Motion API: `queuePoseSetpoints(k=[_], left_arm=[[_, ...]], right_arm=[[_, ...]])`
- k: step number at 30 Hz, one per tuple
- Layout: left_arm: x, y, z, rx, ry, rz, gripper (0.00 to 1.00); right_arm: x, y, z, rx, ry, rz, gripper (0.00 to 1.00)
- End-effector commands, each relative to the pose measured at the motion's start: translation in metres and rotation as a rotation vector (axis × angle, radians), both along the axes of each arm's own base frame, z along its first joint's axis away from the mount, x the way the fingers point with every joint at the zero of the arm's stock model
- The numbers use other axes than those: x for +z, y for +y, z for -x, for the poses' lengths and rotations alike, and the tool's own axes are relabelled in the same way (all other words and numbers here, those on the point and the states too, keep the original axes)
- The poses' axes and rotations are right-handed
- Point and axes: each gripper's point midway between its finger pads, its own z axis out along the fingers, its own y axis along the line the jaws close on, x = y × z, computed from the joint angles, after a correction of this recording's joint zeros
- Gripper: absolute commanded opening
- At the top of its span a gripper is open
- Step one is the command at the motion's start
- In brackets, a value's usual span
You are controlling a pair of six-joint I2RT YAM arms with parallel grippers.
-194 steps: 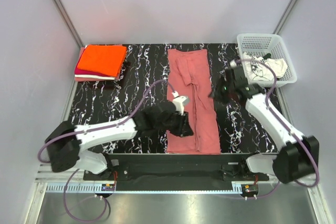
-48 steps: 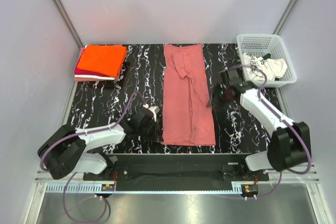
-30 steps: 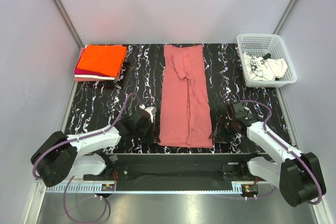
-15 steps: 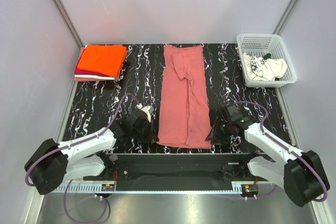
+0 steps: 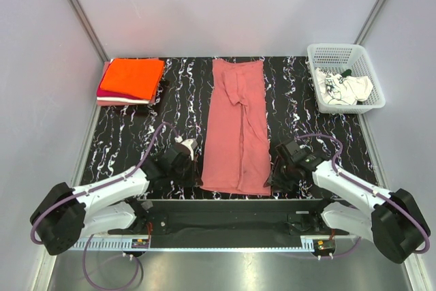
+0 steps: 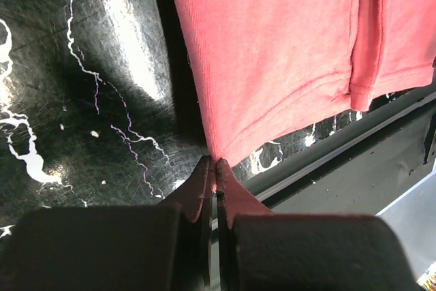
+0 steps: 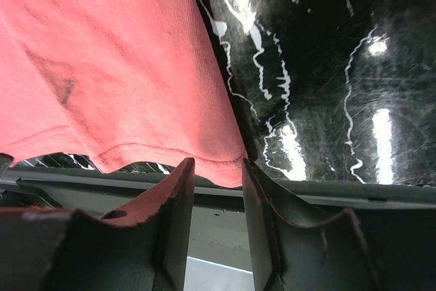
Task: Fold and stack the t-shirts
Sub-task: Fold the tshirt
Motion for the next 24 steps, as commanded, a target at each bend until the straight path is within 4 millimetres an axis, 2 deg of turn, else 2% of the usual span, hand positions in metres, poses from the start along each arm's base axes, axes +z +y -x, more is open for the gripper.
queuePoseSetpoints(k=[1, 6, 9, 13, 17, 18, 20, 22, 24], left_arm=[[0.002, 0.0, -0.003, -0.008, -0.015, -0.005, 0.0], [0.006, -0.002, -0.004, -0.01, -0.023, 0.01, 0.0], [0.009, -0.005, -0.003, -0.009, -0.018, 0.028, 0.0], [0.007, -0.007, -0.001, -0.014, -0.003, 0.037, 0.0], [0.006, -0.008, -0.001, -0.019, 0.002, 0.034, 0.0], [0.006, -0.008, -0.001, -0.018, 0.002, 0.036, 0.0], [0.006, -0.008, -0.002, -0.017, 0.0, 0.036, 0.0], [0.005, -0.009, -0.001, -0.024, 0.005, 0.033, 0.0], [0.002, -0.007, 0.001, -0.025, 0.015, 0.022, 0.0]], right_arm=[[-0.005, 0.003, -0.001, -0.027, 0.0, 0.024, 0.41], [-0.007, 0.006, 0.004, -0.018, 0.0, 0.042, 0.38], [-0.006, 0.005, 0.005, -0.023, -0.008, 0.045, 0.3], [-0.006, 0.006, 0.006, -0.02, -0.011, 0.047, 0.27], [-0.006, 0.008, 0.007, 0.0, -0.01, 0.051, 0.05], [-0.007, 0.008, 0.008, 0.004, -0.009, 0.052, 0.04], [-0.007, 0.009, 0.011, 0.014, 0.0, 0.052, 0.04], [-0.007, 0.01, 0.015, 0.038, 0.021, 0.053, 0.22], [-0.005, 0.01, 0.018, 0.052, 0.029, 0.069, 0.33]])
